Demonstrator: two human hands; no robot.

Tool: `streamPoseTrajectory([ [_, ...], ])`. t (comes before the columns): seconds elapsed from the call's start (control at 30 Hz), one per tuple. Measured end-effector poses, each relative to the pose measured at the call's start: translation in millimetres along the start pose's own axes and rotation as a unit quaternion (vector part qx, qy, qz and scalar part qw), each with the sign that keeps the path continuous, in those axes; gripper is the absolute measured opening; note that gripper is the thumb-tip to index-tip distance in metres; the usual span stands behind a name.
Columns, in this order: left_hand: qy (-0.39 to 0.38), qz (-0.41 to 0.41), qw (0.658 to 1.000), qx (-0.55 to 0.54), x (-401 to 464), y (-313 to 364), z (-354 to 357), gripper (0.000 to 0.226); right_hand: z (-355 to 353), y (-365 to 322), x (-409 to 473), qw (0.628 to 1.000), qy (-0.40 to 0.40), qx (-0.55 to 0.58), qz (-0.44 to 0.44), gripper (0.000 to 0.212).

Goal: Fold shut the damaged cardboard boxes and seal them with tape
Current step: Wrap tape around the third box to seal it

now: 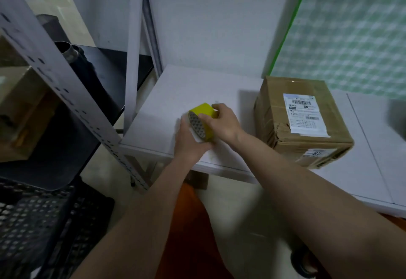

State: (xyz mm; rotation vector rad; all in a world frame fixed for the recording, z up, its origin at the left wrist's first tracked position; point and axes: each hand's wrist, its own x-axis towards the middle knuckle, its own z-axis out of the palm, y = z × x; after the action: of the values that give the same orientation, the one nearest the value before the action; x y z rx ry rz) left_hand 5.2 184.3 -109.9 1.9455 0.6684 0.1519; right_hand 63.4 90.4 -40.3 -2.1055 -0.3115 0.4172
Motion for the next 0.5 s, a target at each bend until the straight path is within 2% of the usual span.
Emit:
streamPoseTrajectory([
  [0.1,0.03,0.028,0.998,0.051,10.4,1.3,6.2,0.109,4.6,8.1,4.7,0.999,0.024,0.023,0.007,0.043],
  [0.23,0.041,0.07,0.984,0.156,13.2,-6.3,7.8,0.105,4.0,20.0,0.4,0.998,0.028,0.046,0.012,0.039],
  [0.5,-0.017,0.063,0.995,0.074,4.7,-9.3,1.3,0.107,4.9,29.0,-12.7,0.995,0.025,0.096,0.016,0.038],
])
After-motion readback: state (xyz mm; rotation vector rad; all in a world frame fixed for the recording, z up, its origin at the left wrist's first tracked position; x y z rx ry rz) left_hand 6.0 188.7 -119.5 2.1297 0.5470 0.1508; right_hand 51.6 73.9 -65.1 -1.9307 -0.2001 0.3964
